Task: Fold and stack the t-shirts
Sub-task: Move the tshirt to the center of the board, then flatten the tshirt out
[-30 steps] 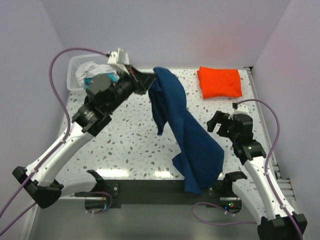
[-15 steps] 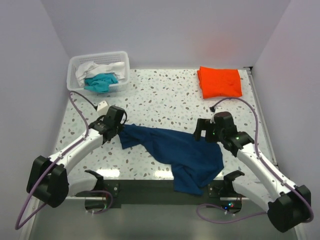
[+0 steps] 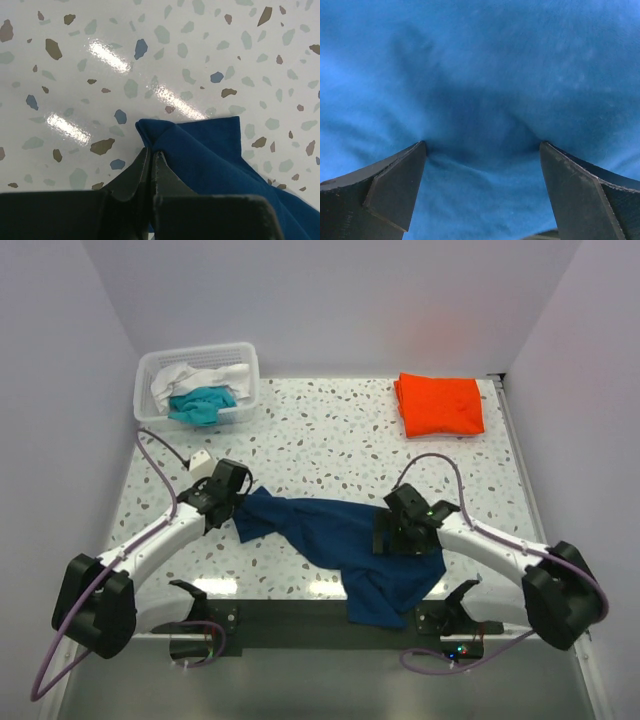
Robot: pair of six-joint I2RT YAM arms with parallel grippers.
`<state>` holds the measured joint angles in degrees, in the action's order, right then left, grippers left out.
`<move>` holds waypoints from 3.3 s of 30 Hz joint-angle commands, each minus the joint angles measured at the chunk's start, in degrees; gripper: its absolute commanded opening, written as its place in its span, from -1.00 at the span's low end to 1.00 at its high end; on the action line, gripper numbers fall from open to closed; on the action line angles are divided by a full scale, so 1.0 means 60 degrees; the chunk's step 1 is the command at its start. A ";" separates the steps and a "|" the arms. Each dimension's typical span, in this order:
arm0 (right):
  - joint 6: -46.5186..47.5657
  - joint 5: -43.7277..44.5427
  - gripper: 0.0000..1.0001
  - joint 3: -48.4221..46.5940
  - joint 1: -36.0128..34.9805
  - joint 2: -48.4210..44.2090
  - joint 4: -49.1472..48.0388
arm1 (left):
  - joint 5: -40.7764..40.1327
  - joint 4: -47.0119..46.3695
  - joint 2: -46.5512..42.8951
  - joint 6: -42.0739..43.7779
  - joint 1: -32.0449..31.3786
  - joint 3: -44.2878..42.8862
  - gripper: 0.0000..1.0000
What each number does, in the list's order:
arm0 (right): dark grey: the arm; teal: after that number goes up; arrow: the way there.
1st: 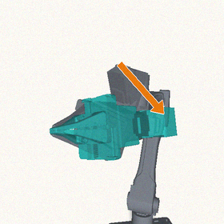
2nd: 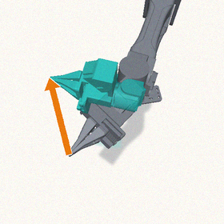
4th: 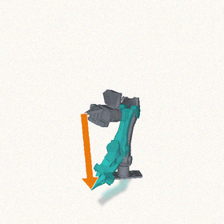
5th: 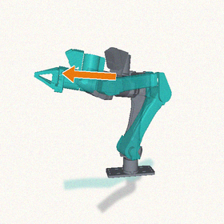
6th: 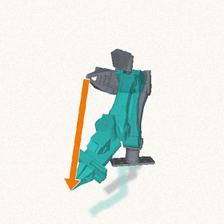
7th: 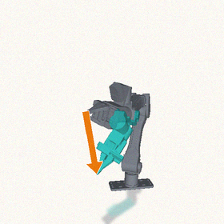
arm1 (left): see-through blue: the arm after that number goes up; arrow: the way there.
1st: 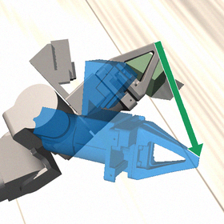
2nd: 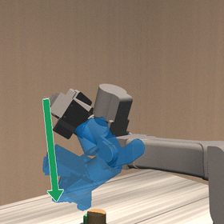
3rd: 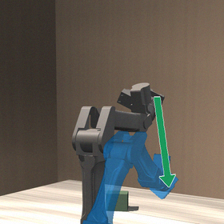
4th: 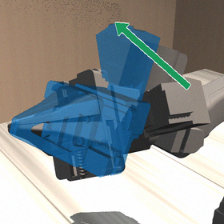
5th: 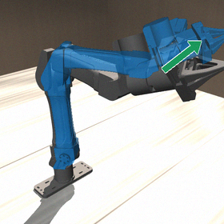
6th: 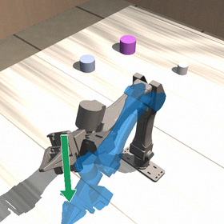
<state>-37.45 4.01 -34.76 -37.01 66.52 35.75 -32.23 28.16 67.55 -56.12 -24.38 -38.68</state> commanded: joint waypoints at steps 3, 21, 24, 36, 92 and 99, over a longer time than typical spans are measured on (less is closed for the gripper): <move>-0.0292 0.0606 0.98 -0.0940 0.0293 0.2020 -0.1357 | -0.0313 -0.0343 0.0036 -0.0183 0.0240 0.0293 -1.00; 0.2506 0.1088 0.98 -0.6305 0.1687 0.5560 -0.1565 | 0.0229 -0.0651 0.0300 0.0300 0.0870 0.0250 -1.00; 0.2536 0.1746 0.98 -0.5942 0.1672 0.4561 -0.0716 | 0.0493 -0.0768 0.0270 0.0461 0.0870 0.0323 -1.00; -0.0158 0.1793 0.98 -0.1122 0.1716 -0.1007 0.1893 | 0.0903 -0.0885 -0.0330 0.0725 0.0870 0.0587 -1.00; 0.3194 0.4283 -1.00 -1.1634 0.1921 -0.2019 0.0781 | 0.2045 -0.0680 -0.4386 0.2014 0.0870 -0.4964 -1.00; 0.3722 0.3068 -1.00 -1.5354 0.1936 -0.1376 0.1760 | 0.3230 -0.0416 -0.5295 0.2029 0.0870 -0.6443 -1.00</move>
<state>-18.31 25.82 -118.54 -25.69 56.82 44.99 -17.21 27.20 38.13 -45.17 -19.53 -73.32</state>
